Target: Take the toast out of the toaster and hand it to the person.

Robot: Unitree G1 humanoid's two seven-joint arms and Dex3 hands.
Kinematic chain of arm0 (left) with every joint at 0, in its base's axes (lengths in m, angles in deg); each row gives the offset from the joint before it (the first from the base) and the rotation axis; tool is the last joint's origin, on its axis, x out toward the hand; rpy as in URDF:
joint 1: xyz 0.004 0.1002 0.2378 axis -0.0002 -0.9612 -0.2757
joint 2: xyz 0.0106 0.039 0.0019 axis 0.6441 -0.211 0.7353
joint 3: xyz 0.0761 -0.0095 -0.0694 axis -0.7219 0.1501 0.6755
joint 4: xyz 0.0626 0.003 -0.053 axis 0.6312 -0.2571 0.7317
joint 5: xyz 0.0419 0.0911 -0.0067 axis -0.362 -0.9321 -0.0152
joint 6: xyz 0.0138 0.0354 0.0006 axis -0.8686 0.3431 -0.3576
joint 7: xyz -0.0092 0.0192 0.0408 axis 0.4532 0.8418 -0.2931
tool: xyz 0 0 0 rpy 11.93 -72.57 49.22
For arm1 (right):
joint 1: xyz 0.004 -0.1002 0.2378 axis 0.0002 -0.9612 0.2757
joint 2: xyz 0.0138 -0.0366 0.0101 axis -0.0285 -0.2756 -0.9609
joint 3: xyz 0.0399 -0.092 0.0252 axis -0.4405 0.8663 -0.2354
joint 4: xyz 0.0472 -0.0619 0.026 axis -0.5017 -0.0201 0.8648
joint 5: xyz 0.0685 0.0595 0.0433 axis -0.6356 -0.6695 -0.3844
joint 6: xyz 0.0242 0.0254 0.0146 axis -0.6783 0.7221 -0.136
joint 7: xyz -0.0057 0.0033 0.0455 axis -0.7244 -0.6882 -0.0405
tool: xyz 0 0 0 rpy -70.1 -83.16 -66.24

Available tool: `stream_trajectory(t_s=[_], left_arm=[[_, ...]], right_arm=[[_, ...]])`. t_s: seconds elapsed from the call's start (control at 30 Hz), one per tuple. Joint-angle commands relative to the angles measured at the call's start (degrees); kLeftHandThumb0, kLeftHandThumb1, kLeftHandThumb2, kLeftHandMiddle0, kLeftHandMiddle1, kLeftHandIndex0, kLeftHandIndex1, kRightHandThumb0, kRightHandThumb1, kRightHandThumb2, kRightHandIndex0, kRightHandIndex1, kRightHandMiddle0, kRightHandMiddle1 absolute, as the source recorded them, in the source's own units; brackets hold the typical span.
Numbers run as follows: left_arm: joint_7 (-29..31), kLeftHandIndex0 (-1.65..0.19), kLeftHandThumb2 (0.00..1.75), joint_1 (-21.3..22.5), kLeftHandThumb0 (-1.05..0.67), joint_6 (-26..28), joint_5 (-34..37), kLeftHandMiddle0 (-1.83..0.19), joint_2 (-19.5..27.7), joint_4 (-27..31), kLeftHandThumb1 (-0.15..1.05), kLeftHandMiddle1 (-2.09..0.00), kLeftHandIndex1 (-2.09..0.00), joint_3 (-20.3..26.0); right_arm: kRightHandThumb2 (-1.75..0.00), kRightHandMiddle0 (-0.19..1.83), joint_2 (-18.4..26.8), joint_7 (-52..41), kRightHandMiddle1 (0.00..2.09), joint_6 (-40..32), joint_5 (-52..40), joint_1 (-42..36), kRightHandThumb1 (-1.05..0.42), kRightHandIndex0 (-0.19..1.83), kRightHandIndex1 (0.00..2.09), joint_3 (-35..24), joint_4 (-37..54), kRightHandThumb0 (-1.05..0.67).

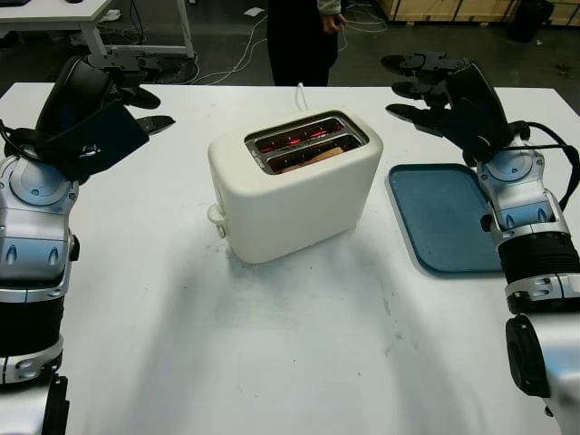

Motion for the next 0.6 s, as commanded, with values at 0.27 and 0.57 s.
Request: stream_trajectory(t_s=[0.27,0.57], left_arm=[[-0.2,-0.7,0.01,0.3,-0.09,0.0,-0.4,-0.5,-0.3,-0.4,0.87,-0.76,-0.08,-0.5],[-0.8,-0.71,0.0,0.1,-0.08,0.3,-0.1,-0.5,-0.9,0.1,0.87,-0.76,-0.08,-0.1]], right_arm=[[-0.08,0.64,0.3,0.5,0.0,-0.4,0.6,-1.6,-0.92,0.71,0.01,0.1,1.8,-0.1],[-0.07,0.62,-0.1,-0.2,0.0,-1.6,-0.7,-1.3,-0.92,0.69,0.0,-0.6,2.2,-0.1]])
